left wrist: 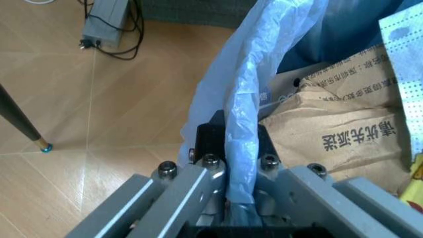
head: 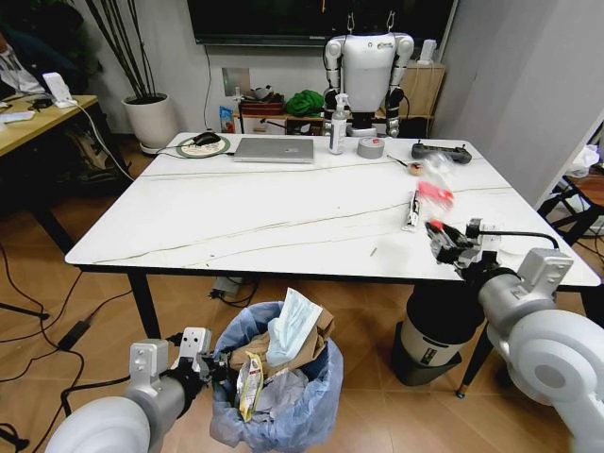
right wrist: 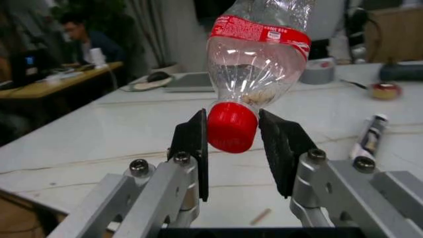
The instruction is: Pick up the trash bin and place the trash from the table into it.
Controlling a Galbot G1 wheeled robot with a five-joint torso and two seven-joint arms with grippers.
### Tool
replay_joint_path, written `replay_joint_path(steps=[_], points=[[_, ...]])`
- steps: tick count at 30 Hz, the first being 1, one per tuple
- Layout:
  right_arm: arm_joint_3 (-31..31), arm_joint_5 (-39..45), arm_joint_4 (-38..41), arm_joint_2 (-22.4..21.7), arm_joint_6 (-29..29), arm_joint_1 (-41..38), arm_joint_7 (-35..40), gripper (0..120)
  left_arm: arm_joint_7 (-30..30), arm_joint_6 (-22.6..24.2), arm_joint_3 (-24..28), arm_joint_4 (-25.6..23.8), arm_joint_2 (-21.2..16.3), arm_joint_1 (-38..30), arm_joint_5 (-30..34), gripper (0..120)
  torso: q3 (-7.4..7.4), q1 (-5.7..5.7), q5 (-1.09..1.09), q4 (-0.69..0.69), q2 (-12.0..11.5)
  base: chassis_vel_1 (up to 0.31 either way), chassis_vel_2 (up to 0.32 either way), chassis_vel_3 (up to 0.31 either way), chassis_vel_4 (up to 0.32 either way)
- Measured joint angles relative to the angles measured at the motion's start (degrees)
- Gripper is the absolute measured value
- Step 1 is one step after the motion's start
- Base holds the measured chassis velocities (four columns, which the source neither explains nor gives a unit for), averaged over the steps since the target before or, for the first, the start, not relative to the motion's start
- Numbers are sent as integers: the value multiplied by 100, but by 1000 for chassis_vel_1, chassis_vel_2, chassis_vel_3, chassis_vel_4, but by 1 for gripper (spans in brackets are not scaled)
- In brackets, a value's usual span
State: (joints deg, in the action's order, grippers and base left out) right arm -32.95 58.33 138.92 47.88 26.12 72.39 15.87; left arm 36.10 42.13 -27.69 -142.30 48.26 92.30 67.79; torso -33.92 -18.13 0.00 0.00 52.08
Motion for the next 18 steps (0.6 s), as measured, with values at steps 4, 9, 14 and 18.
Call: replay_joint_path(steps=[4,9,14,18], points=[[110,70,169,-233,-146,51,-697,23,-1,0,-66,36,3,-9,34,0,0,0,0,0,0,0,0,0,0],[606,-29,299,-523,-225,25,-1228,23,73,0,-229,153,99,-112,215,0,0,0,0,0,0,0,0,0,0],[1080,-218,411,-544,-225,87,-1298,23,184,0,-279,205,159,-167,315,0,0,0,1,1,0,0,0,0,0],[1222,-324,442,-557,-225,171,-1432,23,204,0,-331,229,189,-180,363,0,0,0,1,0,0,0,0,0,0]])
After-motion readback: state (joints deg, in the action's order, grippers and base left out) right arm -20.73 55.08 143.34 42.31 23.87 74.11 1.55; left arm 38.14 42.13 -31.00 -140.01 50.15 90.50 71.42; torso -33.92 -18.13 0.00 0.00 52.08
